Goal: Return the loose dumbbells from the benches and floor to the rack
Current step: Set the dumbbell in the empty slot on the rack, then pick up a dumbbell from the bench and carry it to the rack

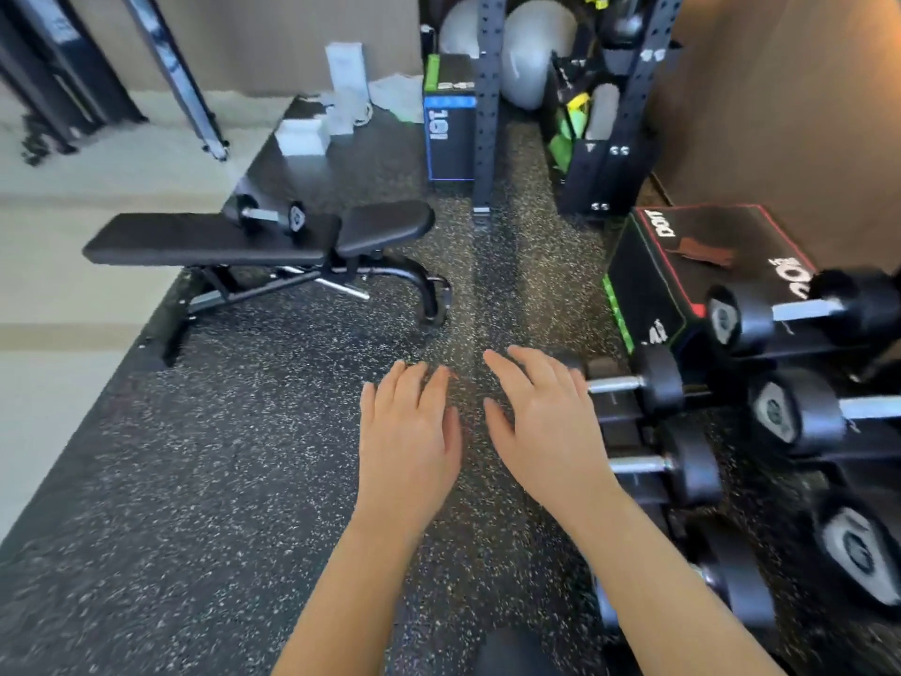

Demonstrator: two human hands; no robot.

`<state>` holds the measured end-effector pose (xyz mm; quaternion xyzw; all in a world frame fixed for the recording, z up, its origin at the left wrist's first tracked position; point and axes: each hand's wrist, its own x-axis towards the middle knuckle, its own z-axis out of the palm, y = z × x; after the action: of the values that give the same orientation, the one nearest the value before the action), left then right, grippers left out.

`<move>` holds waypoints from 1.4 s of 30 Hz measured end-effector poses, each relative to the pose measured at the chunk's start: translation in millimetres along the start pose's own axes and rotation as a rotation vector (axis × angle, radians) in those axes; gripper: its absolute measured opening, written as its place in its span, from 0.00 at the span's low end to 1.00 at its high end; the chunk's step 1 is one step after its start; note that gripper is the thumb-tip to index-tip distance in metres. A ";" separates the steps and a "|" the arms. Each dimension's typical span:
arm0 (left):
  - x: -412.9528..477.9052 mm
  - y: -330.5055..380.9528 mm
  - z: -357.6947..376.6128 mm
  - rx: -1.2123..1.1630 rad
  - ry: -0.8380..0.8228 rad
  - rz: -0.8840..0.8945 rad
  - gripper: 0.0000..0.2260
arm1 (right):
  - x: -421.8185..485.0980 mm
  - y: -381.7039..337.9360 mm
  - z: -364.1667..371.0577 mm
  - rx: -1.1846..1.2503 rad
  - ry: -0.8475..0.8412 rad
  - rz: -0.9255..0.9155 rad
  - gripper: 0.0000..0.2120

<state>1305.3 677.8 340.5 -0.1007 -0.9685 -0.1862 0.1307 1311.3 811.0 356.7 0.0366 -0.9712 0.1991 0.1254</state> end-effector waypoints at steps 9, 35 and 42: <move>103.3 -87.9 -2.3 -0.058 0.102 -0.153 0.18 | 136.9 -42.5 54.7 0.022 -0.049 -0.139 0.20; 410.3 -379.2 15.5 0.097 0.163 -0.288 0.15 | 515.8 -181.1 235.6 0.045 -0.221 -0.280 0.21; 497.0 -519.2 -11.1 0.140 0.175 -0.331 0.15 | 636.5 -286.7 294.7 0.042 -0.183 -0.335 0.21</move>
<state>711.2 273.6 321.2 0.0857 -0.9675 -0.1453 0.1886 663.7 417.7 367.2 0.2182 -0.9545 0.1918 0.0672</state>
